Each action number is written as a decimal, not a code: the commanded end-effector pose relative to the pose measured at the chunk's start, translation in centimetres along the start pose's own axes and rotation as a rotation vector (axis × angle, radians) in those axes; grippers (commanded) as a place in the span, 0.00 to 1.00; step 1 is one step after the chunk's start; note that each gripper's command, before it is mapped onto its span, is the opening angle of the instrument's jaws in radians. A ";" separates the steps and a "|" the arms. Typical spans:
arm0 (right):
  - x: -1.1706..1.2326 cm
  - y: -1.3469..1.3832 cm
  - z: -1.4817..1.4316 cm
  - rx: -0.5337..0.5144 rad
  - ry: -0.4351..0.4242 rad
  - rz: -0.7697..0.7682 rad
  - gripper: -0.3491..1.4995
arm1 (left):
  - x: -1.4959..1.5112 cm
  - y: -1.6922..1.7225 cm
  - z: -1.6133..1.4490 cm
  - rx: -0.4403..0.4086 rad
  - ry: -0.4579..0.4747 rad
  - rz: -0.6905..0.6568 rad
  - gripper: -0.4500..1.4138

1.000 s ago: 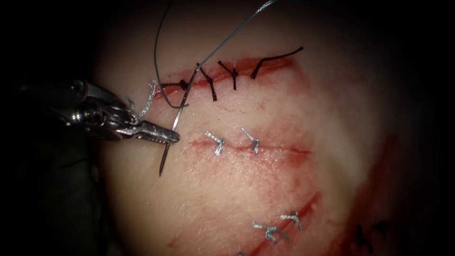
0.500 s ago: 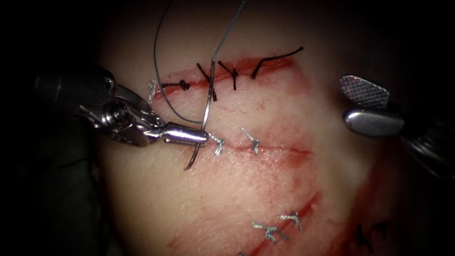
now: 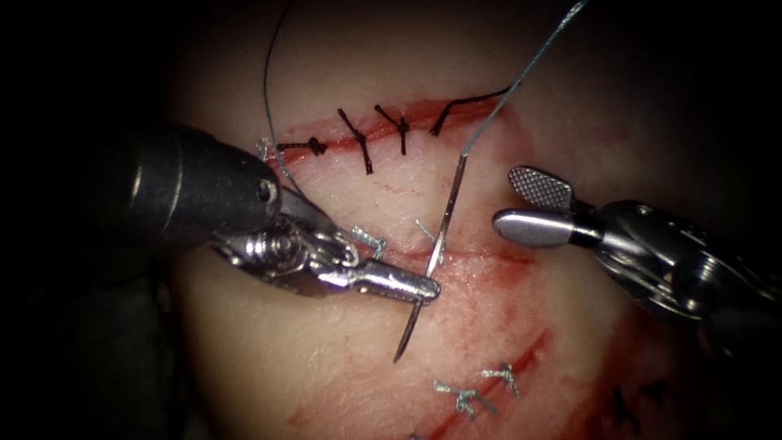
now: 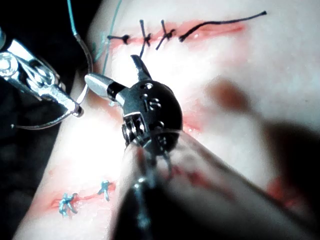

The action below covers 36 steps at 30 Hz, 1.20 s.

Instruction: Wound Closure

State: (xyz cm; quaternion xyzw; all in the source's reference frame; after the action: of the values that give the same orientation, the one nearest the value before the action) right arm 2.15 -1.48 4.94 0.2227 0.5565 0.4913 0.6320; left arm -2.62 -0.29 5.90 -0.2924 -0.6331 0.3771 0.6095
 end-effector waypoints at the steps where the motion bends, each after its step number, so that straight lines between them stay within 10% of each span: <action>1: -0.04 0.01 0.09 0.002 0.001 0.006 0.60 | 0.00 -0.03 0.08 -0.001 -0.004 -0.001 0.00; 9: -0.09 -0.08 0.10 0.000 -0.010 0.039 0.78 | -0.03 0.00 0.19 0.013 -0.013 0.010 0.00; 36: -0.09 -0.25 0.16 -0.010 -0.041 0.056 0.63 | 0.00 -0.02 0.18 0.174 0.135 0.038 0.00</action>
State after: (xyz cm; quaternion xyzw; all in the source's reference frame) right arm 2.31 -1.62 4.79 0.2448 0.5331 0.5082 0.6306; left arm -2.76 -0.31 5.86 -0.2750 -0.5462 0.4223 0.6691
